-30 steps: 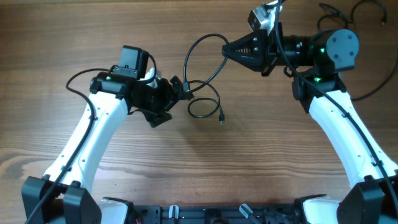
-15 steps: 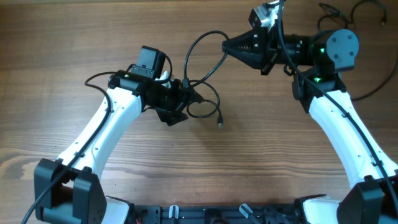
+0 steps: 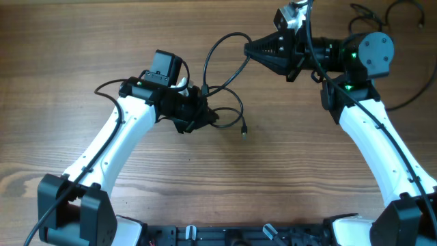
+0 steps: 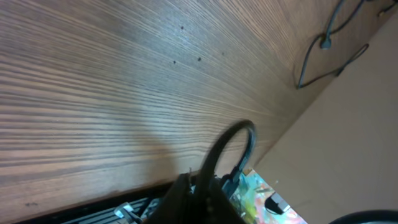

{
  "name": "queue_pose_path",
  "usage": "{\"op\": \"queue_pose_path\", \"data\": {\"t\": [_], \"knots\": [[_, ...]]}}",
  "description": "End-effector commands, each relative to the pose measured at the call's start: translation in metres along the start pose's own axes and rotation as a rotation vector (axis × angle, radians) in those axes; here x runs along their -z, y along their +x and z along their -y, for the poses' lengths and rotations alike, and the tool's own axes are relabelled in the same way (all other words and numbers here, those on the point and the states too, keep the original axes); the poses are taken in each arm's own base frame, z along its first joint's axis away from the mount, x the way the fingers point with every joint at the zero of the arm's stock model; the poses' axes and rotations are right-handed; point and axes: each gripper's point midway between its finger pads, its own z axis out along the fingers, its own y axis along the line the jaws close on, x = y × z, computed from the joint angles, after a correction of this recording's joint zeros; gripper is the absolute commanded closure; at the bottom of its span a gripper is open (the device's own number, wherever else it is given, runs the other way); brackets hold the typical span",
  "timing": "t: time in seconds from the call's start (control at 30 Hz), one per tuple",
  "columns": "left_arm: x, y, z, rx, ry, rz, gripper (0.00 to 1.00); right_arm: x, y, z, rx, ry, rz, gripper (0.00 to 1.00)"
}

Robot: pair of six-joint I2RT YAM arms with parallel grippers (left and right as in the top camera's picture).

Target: Untangle cables

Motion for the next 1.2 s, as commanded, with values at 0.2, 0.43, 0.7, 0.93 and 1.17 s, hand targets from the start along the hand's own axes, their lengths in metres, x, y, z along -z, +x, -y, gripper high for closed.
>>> {"op": "queue_pose_path", "data": {"t": [0.2,0.43,0.7,0.93,1.17], "knots": [[0.018,-0.046,-0.070,0.055,-0.366,0.313,0.96,0.021,-0.035,0.112,0.007,0.300,0.198,0.96],[0.060,-0.064,-0.123,0.070,-0.689,0.521,0.96,0.131,-0.047,0.222,-0.086,0.918,0.523,0.96],[0.083,-0.078,-0.142,0.153,-0.723,0.570,0.96,0.253,-0.013,0.258,-0.243,1.504,0.750,0.96],[0.105,-0.089,-0.164,0.286,-0.707,0.580,0.96,0.299,0.005,0.251,-0.302,1.744,0.890,0.96],[0.110,-0.091,-0.168,0.291,-0.732,0.601,0.96,0.306,0.012,0.250,-0.312,1.798,0.889,0.96]]}}
